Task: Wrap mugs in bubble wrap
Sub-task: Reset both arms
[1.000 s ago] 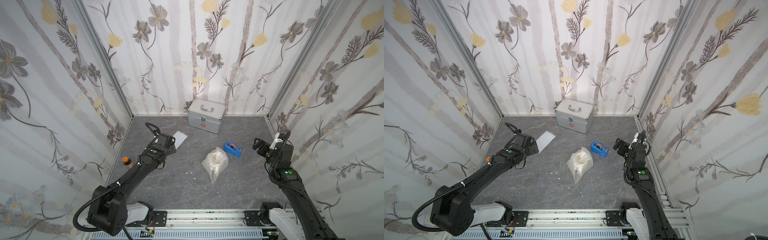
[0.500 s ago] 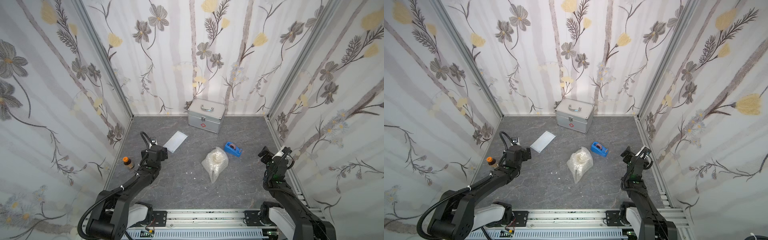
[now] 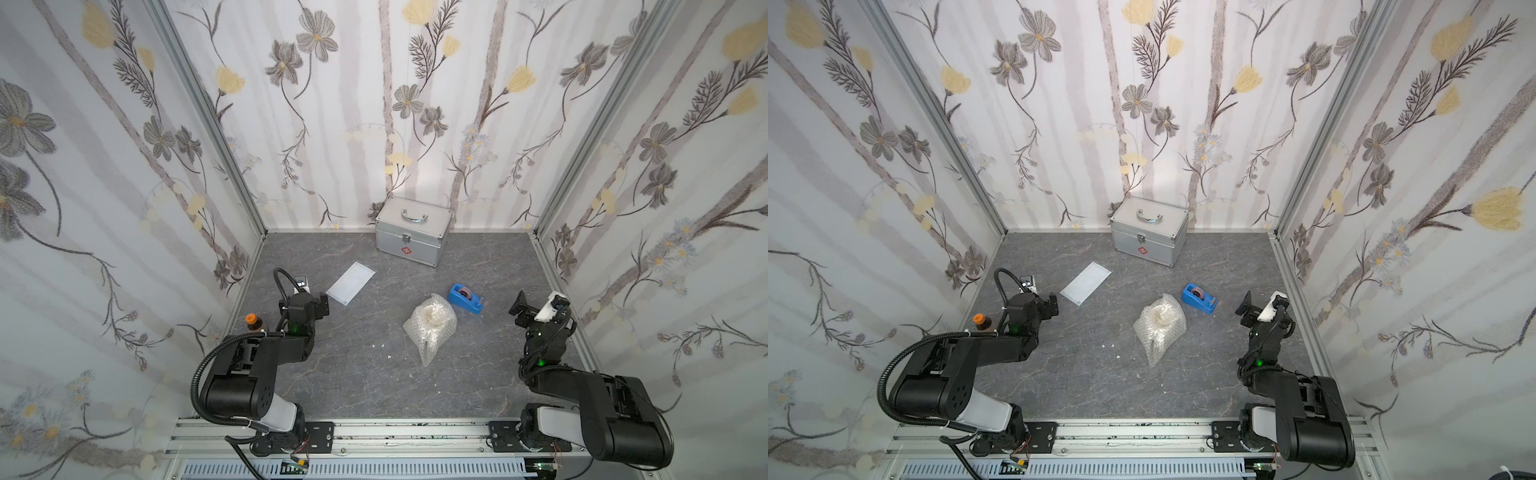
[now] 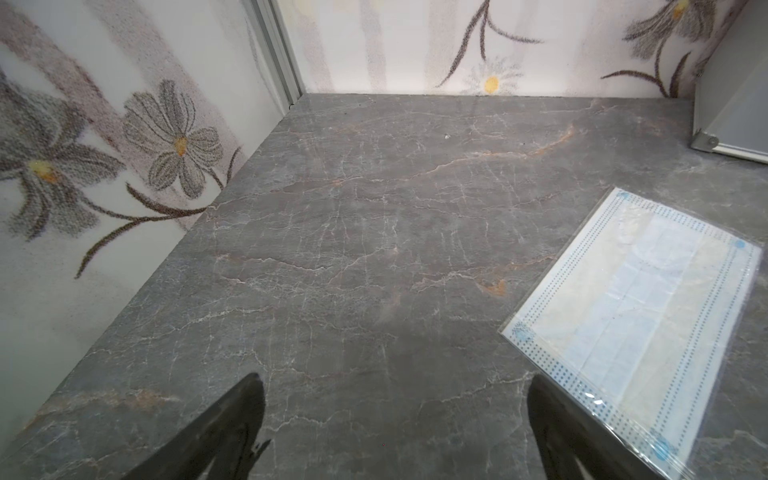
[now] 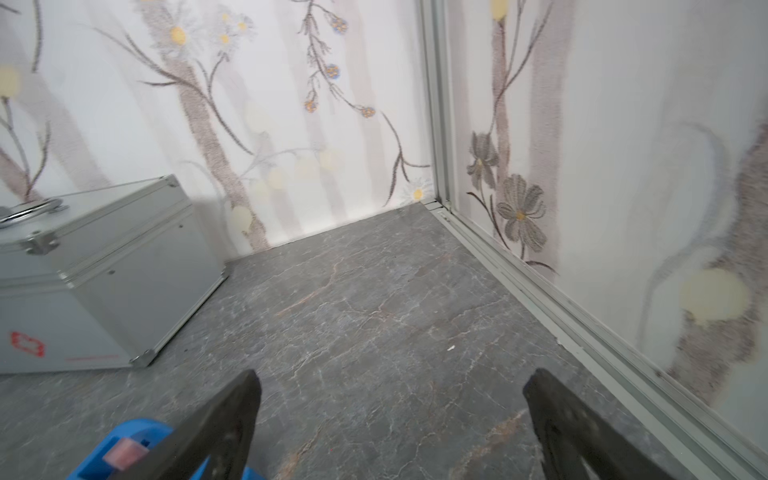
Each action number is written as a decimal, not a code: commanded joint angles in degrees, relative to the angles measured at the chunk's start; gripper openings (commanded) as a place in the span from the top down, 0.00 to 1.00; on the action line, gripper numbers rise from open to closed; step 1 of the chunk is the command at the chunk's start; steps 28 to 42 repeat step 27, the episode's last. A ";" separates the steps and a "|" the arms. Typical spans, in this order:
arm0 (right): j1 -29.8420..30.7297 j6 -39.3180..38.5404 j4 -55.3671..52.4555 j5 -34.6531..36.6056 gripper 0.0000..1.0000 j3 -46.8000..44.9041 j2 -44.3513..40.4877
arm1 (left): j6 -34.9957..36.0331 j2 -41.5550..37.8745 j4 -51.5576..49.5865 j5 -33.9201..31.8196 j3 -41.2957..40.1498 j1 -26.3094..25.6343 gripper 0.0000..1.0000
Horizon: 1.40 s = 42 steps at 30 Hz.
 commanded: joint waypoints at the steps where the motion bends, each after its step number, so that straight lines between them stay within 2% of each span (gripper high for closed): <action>1: 0.15 -3.31 4.05 -3.33 0.00 2.59 -0.43 | -0.38 0.70 5.92 6.11 -0.50 0.41 0.00; 3: 0.20 -3.52 -1.48 -3.88 0.00 5.79 -0.13 | -0.84 1.60 6.60 6.51 0.07 1.11 0.00; 4: 0.51 -4.14 -1.94 -3.92 0.00 6.55 0.49 | -1.43 1.07 3.85 6.76 0.92 1.47 0.00; 7: 0.77 -4.38 0.35 -3.61 0.00 5.97 1.04 | -1.61 1.34 4.23 7.35 0.98 1.97 0.00; 42: 1.64 -5.92 -1.04 -4.75 0.00 6.53 0.88 | -1.60 1.39 4.34 7.39 0.97 1.97 0.00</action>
